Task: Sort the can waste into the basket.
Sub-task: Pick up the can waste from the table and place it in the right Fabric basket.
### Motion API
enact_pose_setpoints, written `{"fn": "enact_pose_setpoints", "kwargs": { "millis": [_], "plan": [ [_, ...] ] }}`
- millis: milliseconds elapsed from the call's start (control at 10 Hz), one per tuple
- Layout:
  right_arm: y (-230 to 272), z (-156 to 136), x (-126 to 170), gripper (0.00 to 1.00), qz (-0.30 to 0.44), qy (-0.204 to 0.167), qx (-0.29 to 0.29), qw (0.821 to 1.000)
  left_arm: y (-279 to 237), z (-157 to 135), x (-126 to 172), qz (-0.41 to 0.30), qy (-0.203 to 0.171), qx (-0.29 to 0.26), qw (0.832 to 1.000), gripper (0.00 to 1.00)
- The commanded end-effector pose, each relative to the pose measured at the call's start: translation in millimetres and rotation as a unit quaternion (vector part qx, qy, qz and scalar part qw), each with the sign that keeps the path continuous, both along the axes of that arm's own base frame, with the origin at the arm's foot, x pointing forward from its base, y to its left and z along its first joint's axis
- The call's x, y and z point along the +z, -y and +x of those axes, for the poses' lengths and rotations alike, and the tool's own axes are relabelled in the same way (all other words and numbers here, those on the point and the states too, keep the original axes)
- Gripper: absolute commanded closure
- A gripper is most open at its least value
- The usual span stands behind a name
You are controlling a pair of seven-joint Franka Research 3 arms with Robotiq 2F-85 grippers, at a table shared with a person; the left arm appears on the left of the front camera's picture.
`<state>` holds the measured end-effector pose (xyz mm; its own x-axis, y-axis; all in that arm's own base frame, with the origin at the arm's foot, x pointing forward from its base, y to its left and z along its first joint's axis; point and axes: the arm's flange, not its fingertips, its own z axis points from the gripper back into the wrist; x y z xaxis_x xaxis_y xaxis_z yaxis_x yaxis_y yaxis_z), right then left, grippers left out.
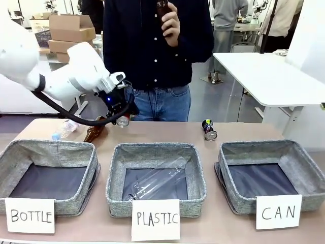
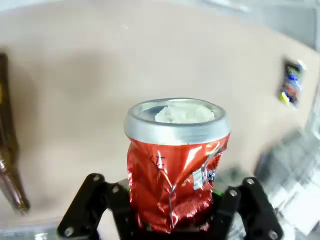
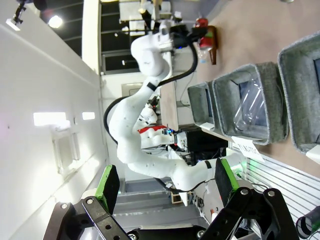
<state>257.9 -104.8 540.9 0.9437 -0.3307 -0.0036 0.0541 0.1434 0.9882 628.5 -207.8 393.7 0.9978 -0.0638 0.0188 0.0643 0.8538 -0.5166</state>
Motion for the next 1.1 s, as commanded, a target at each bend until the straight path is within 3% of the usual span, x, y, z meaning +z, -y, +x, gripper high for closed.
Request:
{"fn": "enact_pose_setpoints", "kwargs": {
  "millis": [0, 200, 300, 400, 500, 600, 800, 900, 1000],
  "plan": [
    [0.5, 2.9, 2.8, 0.00, 0.004, 0.015, 0.004, 1.000, -71.3, -74.7, 82.3, -0.082, -0.060, -0.073, 0.992, 1.00],
    [0.5, 2.9, 2.8, 0.00, 0.004, 0.015, 0.004, 1.000, -129.3, -174.0, 147.2, -0.123, -0.001, -0.129, 0.984, 1.00],
    [0.5, 2.9, 2.8, 0.00, 0.004, 0.015, 0.004, 1.000, -146.5, -219.0, 155.2, -0.146, 0.028, -0.162, 0.976, 1.00],
    [0.5, 2.9, 2.8, 0.00, 0.004, 0.015, 0.004, 1.000, -152.6, -247.8, 151.4, -0.169, 0.037, -0.208, 0.963, 1.00],
    [0.5, 2.9, 2.8, 0.00, 0.004, 0.015, 0.004, 1.000, -152.8, -265.9, 144.0, -0.198, 0.069, -0.236, 0.949, 1.00],
    [0.5, 2.9, 2.8, 0.00, 0.004, 0.015, 0.004, 1.000, -149.1, -220.0, 175.5, -0.161, 0.019, -0.174, 0.971, 1.00],
    [0.5, 2.9, 2.8, 0.00, 0.004, 0.015, 0.004, 1.000, -149.1, -220.0, 175.5, -0.161, 0.019, -0.174, 0.971, 1.00],
    [0.0, 0.1, 0.1, 0.00, -0.001, 0.000, 0.000, 1.000, -158.6, -254.0, 168.5, -0.178, 0.041, -0.196, 0.964, 1.00],
    [29.9, -18.7, 39.9, 0.00, -0.033, 0.059, -0.045, 0.997, -109.3, -237.8, 153.9, -0.177, 0.066, -0.211, 0.959, 1.00]
  ]
}}
